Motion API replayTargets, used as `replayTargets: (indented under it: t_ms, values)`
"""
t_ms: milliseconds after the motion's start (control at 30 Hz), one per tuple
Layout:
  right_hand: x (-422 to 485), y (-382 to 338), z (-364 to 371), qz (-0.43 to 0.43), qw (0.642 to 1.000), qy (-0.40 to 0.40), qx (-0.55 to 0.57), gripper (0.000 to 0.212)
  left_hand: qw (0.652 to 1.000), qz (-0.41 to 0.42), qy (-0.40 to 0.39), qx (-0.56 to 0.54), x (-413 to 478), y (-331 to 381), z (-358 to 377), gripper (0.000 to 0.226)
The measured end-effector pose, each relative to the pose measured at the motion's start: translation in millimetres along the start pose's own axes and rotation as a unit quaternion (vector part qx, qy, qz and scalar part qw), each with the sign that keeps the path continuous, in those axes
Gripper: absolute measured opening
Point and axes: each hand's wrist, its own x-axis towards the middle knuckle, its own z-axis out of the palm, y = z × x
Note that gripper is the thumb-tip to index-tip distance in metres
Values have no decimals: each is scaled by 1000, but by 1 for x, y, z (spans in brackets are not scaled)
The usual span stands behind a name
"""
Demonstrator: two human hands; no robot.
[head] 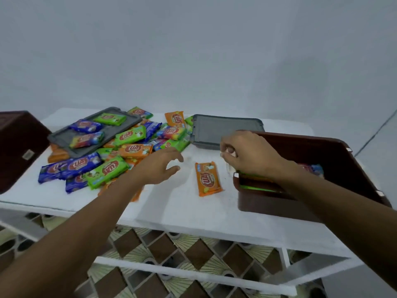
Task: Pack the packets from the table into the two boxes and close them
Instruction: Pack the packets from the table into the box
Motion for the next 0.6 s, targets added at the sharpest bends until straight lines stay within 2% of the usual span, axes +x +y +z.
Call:
replayTargets:
  t_ms: [100, 200, 300, 433, 500, 600]
  values:
    - [25, -30, 18, -20, 998, -62, -26, 16, 999, -37, -7, -20, -26, -29, -7, 25]
    - [44, -64, 48, 47, 983, -171, -48, 26, 999, -34, -4, -35, -48, -55, -13, 28]
    - [45, -91, 90, 127, 962, -227, -84, 42, 998, -60, -1, -18, -65, -76, -20, 29]
    - [32, -115, 131, 237, 941, -235, -59, 60, 995, 2, -4, 97, -89, -108, -7, 31]
    - [32, -126, 142, 231, 947, -211, -67, 63, 993, 15, 44, 111, -100, -119, 5, 30]
    - [40, -129, 138, 187, 962, -199, 4, 75, 988, -14, 95, 124, -100, -118, 18, 37]
